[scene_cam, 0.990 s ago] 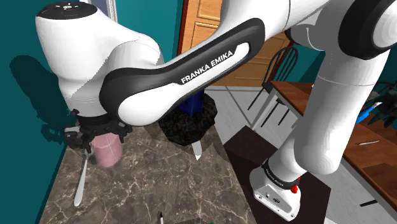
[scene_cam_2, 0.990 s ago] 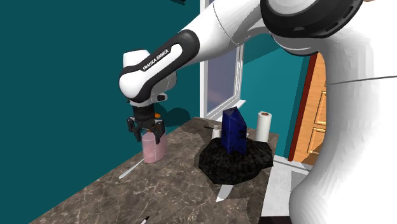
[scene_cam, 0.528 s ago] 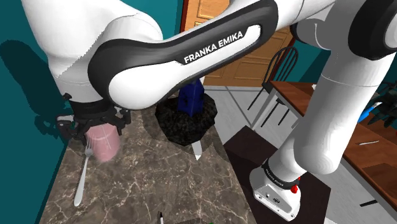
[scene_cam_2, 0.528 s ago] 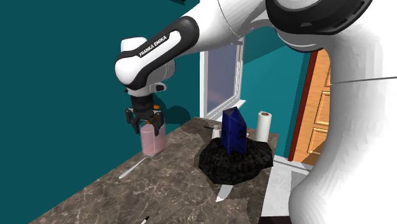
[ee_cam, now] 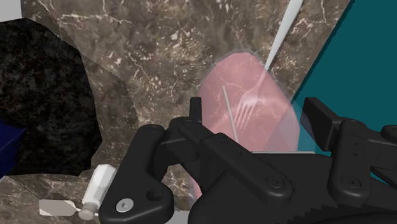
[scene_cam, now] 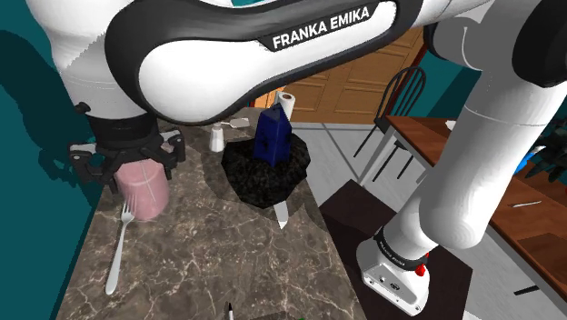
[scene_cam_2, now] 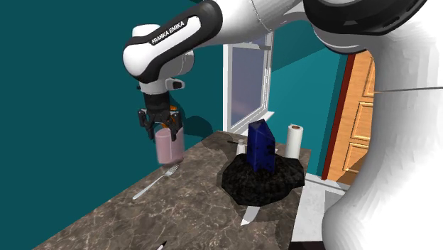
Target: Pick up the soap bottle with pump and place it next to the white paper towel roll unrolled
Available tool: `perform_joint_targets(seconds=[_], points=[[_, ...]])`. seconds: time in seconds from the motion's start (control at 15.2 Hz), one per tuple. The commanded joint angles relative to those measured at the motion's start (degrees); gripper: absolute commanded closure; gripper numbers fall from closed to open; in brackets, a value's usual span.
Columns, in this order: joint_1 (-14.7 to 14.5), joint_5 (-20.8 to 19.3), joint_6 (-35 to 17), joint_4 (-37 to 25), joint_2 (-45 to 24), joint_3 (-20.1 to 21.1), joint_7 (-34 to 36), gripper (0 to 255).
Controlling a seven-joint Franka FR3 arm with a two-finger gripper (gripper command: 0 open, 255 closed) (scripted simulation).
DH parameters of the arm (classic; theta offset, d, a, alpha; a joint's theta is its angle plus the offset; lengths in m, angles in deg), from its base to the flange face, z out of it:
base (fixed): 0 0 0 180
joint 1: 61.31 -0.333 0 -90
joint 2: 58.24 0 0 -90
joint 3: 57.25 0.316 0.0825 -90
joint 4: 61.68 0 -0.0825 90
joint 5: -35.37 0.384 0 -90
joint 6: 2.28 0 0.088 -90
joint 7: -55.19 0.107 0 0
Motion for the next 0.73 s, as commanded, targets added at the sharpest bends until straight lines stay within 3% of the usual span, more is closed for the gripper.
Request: perform_joint_targets(seconds=[0.0,0.66], points=[[0.11,0.48,1.68,-1.44,0.42,0.15,-0.5,255],[0.02,1.86,8.89,-7.9,1.63,0.67,-1.78,255]])
